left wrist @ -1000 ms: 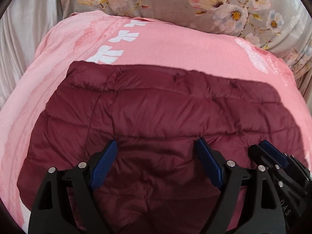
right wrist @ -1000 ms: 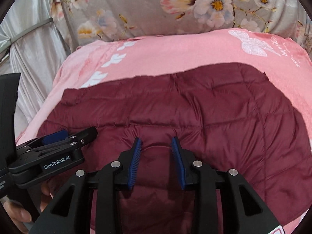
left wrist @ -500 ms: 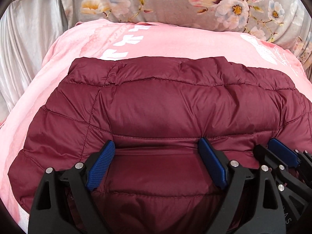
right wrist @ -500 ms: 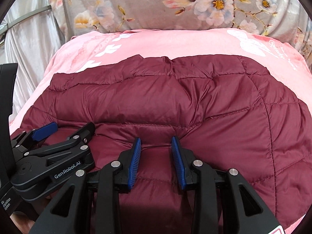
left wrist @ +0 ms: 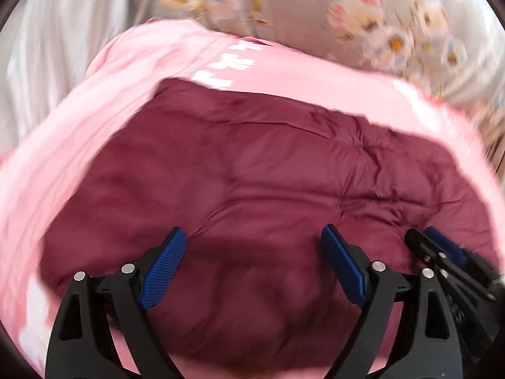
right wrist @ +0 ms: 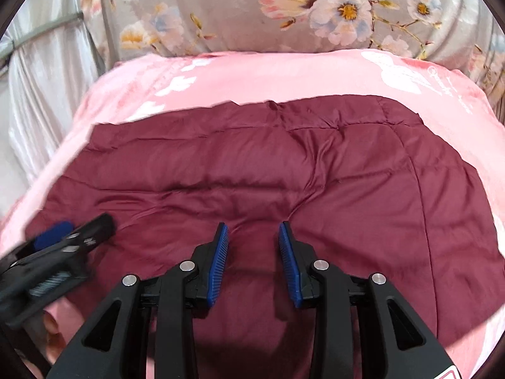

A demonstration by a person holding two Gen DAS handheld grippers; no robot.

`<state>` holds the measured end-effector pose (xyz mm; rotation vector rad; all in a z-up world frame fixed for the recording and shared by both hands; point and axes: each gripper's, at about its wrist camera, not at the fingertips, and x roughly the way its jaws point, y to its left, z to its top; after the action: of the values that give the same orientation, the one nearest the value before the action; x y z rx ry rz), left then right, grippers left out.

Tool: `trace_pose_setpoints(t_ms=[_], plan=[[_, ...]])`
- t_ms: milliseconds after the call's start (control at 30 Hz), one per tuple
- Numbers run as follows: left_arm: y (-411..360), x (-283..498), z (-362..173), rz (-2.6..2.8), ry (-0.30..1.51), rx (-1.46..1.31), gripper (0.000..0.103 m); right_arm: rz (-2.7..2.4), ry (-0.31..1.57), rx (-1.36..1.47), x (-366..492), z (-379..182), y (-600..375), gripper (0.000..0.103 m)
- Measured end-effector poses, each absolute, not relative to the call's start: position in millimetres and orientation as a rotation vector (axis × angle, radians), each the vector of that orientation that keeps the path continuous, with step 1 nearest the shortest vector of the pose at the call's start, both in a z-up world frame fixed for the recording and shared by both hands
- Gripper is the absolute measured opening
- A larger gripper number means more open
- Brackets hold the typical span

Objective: Fold large clothes

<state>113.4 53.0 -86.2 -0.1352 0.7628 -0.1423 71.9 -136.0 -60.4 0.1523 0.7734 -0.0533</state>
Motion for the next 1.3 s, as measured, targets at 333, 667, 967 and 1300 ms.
trace_pose_setpoints(t_ms=[333,667,967,1300], plan=[[179,91,-103,0.002,0.867,-0.432,0.088,0.009,0.79,0.133,44,-64,-88,0.031],[163,98,-116,-0.007,0.878,-0.473,0.094,-0.005,0.801,0.112,47,-77,-85,0.031],[137,97,-77,-0.131,0.831,-0.482,0.015,0.004,0.798,0.158,40,-72,-92,0.024],[118,70,-11,-0.245,0.713,-0.414,0.011,0.061,0.813,0.213,10,-67,-98,0.005]])
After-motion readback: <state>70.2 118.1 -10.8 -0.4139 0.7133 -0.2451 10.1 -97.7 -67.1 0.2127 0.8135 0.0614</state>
